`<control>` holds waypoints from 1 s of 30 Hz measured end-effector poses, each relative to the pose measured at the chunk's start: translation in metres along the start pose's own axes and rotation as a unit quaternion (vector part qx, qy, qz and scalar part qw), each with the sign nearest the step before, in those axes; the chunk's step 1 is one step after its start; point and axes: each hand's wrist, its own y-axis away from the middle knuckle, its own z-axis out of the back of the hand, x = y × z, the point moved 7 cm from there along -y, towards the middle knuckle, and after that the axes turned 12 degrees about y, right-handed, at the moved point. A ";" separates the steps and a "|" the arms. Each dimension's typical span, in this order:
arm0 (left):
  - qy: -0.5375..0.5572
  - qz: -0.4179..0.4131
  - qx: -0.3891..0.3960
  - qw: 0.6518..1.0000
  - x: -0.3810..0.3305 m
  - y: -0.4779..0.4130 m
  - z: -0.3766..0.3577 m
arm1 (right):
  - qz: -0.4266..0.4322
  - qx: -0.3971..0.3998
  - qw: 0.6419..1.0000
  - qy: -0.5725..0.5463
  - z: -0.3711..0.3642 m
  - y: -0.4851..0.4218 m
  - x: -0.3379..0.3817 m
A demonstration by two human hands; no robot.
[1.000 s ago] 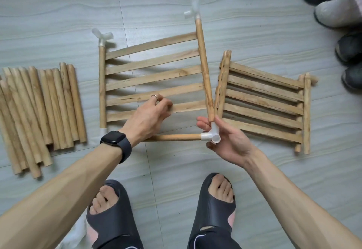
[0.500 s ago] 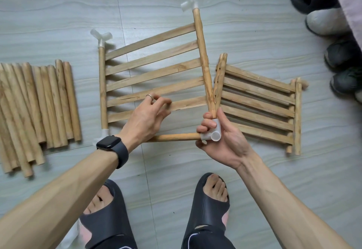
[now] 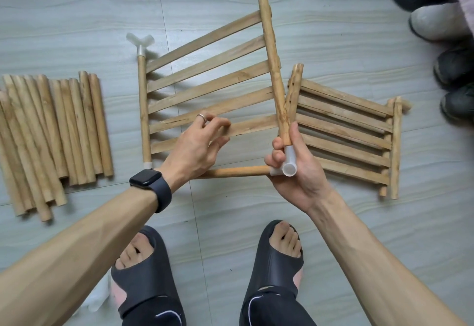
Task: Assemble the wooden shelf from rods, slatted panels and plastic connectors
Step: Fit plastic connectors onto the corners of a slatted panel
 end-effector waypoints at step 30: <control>0.038 0.067 0.000 0.997 -0.004 0.001 -0.019 | -0.032 -0.037 0.998 -0.039 0.000 0.006 -0.004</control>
